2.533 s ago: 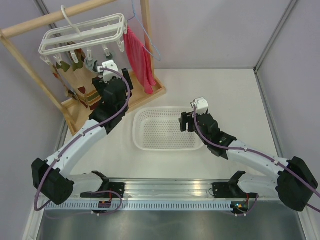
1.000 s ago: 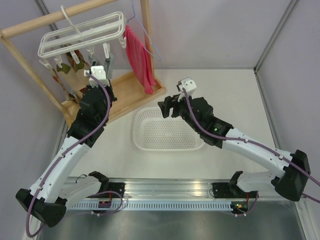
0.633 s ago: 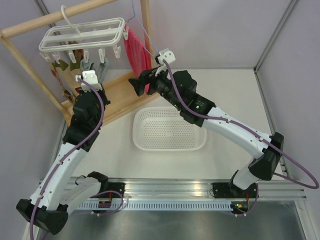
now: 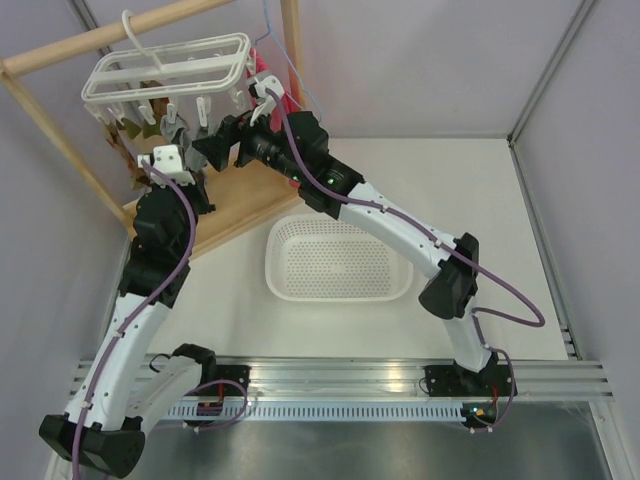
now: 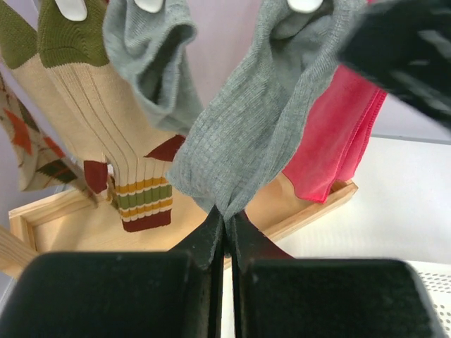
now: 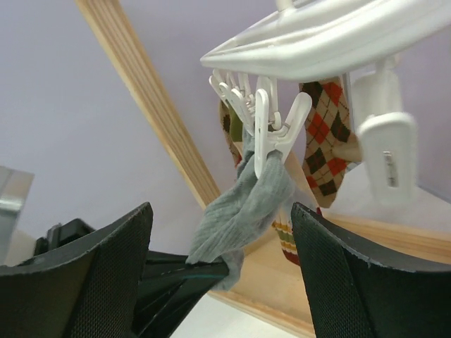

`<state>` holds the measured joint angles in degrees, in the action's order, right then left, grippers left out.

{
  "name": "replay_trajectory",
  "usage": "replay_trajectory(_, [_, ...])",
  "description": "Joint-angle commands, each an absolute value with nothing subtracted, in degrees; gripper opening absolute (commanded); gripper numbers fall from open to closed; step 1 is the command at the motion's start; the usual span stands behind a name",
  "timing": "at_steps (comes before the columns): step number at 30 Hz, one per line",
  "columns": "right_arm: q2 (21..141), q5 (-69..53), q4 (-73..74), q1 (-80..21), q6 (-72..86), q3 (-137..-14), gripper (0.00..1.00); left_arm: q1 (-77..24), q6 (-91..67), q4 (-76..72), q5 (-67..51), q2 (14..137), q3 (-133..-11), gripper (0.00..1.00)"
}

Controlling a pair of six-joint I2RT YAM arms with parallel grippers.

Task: Remove the socks clipped to the hanger

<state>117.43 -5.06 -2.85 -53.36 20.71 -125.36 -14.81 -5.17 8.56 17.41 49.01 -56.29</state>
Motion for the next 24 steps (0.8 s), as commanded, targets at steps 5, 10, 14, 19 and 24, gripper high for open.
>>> replay_trajectory(5, [123.9, -0.6, -4.0, -53.4, 20.1, -135.1, 0.84, -14.1, -7.9, 7.1, 14.3, 48.2, -56.0, 0.02])
replay_trajectory(10, [125.8, 2.3, -5.8, -53.3, 18.3, -137.2, 0.85, -13.8, -8.3, 7.1, 13.4, 48.3, -56.0, 0.02])
replay_trajectory(14, [128.0, 1.6, -7.8, -52.9, 18.5, -141.1, 0.86, -13.6, -8.4, 7.2, 13.4, 48.3, -55.9, 0.02])
replay_trajectory(19, [130.5, 1.2, -10.5, -52.5, 19.9, -143.2, 0.87, -13.5, -8.6, 7.2, 13.2, 48.3, -55.7, 0.02])
replay_trajectory(24, [132.4, 0.1, -12.6, -51.6, 21.9, -144.8, 0.85, -13.4, -9.0, 7.2, 12.6, 48.3, -55.6, 0.02])
